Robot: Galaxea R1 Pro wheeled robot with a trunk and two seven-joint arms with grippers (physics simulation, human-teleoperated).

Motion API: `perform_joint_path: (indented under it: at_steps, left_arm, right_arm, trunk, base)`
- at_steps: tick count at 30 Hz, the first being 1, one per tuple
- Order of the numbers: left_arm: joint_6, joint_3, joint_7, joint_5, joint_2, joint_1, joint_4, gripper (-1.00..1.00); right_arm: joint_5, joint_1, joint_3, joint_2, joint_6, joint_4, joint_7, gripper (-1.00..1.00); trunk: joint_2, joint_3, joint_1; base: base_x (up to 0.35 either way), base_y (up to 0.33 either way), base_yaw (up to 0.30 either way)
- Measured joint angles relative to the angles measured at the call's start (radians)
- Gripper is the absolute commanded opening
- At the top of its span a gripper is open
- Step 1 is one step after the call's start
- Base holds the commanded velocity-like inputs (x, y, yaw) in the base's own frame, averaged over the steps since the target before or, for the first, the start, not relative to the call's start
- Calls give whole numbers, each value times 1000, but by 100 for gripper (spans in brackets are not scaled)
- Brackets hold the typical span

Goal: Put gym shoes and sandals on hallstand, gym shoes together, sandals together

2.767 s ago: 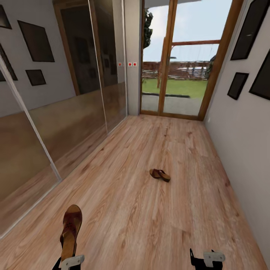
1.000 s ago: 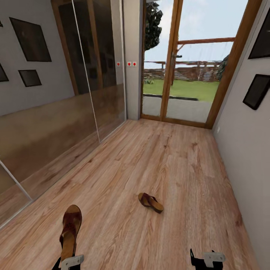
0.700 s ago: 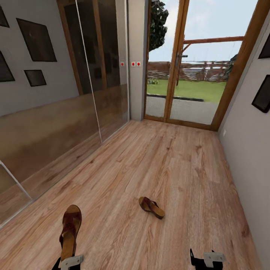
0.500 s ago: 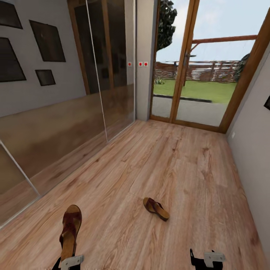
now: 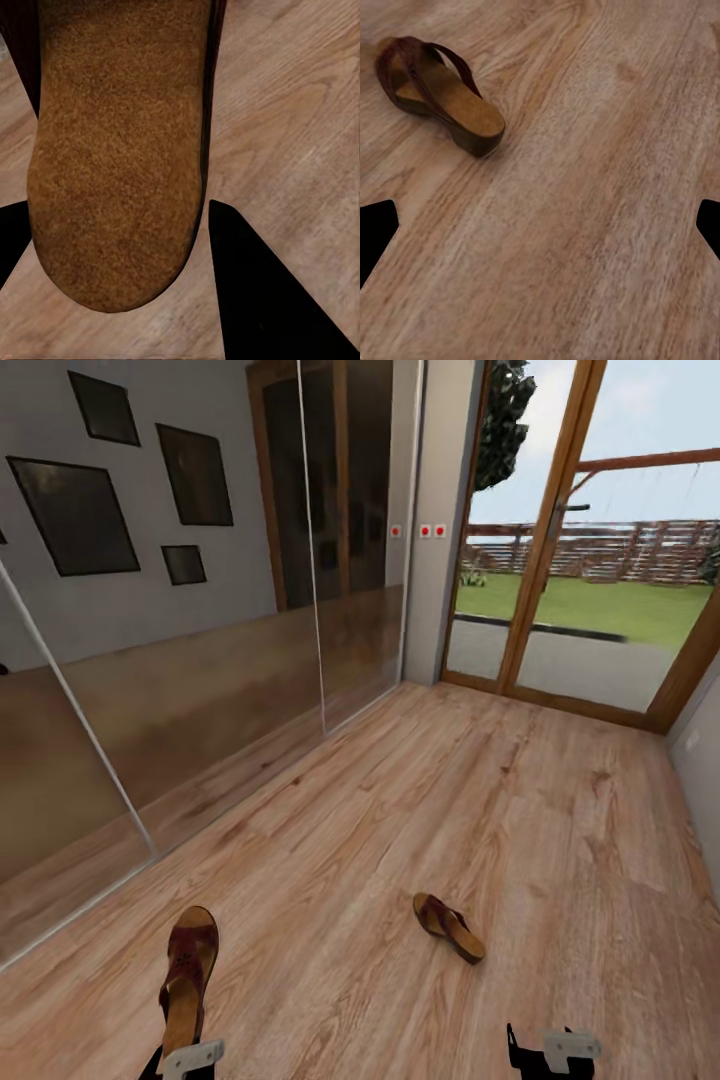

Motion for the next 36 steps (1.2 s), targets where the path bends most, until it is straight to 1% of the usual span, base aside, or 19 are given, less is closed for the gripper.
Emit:
perform_joint_path:
  at_steps: [11,15,23,29,36]
  left_arm:
    - [0,-1,0,-1,0,0,0,-100]
    - [0,0,0,0,0,-1,0,-100]
    - [-1,0,0,0,0,-1,0,-100]
    - [-1,-1,1,1,0,0,0,-100]
    - [-1,0,1,1,0,-1,0,-100]
  right_arm:
    - [0,0,0,0,0,0,0,100]
    - [0,0,0,0,0,-1,0,100]
    - [-1,0,1,1,0,-1,3,100]
    - [-1,0,1,1,0,-1,1,100]
    - [-1,0,1,1,0,-1,1,100]
  trunk:
    - [0,0,0]
    - [0,0,0]
    - [0,0,0]
    - [0,0,0]
    - [0,0,0]
  base:
    - [78,-227,278]
    - [44,-57,208]
    - [4,-5,21]
    - [205,-162,0]
    - [131,-51,0]
